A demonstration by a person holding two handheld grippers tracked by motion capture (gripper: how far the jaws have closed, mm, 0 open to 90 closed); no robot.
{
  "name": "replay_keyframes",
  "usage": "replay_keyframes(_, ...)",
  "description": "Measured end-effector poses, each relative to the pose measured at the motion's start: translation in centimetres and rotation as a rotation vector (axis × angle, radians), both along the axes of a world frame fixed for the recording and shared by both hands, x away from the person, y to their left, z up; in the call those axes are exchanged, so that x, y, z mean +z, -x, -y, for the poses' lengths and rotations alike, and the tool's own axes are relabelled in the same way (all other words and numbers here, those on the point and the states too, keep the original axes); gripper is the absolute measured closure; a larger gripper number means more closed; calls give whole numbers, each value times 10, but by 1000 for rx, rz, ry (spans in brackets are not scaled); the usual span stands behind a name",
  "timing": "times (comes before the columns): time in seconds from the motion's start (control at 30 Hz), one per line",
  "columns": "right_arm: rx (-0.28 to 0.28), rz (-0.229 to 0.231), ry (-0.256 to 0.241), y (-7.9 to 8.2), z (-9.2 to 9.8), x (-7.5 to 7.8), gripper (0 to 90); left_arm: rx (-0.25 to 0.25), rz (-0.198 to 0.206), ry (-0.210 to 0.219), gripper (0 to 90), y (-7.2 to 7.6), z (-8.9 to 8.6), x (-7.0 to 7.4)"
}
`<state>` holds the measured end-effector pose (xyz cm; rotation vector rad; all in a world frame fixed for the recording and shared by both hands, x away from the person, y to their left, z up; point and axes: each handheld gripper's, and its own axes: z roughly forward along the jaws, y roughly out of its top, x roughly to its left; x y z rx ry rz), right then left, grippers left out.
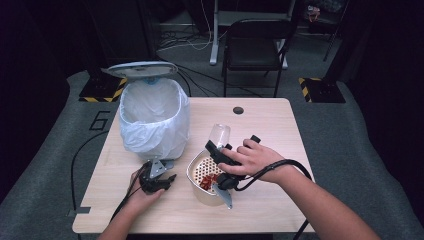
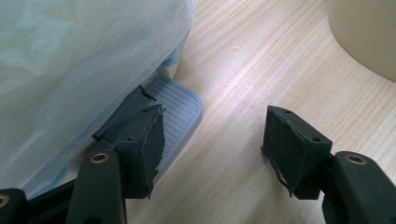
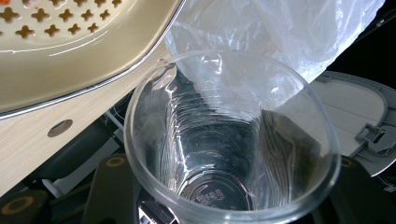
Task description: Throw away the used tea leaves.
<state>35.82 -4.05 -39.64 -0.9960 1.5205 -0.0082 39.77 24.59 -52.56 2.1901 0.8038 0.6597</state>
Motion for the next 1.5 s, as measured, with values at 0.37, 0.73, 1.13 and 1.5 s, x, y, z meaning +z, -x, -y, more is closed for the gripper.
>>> replay_keyframes(0.37, 13, -15, 47, 1, -2, 8, 445, -1, -3, 0, 383, 0, 0, 0)
replay_keyframes(0.73, -74, -161, 24, 2, -5, 28, 447, -3, 6, -9, 384, 0, 0, 0)
replay_keyframes(1.13, -91, -369, 68, -12, -12, 63, 450, 1, 2, -3, 384, 0, 0, 0)
replay_keyframes(1.5, -172, -640, 26, -42, -21, 91, 450, 7, -4, 14, 384, 0, 1, 0)
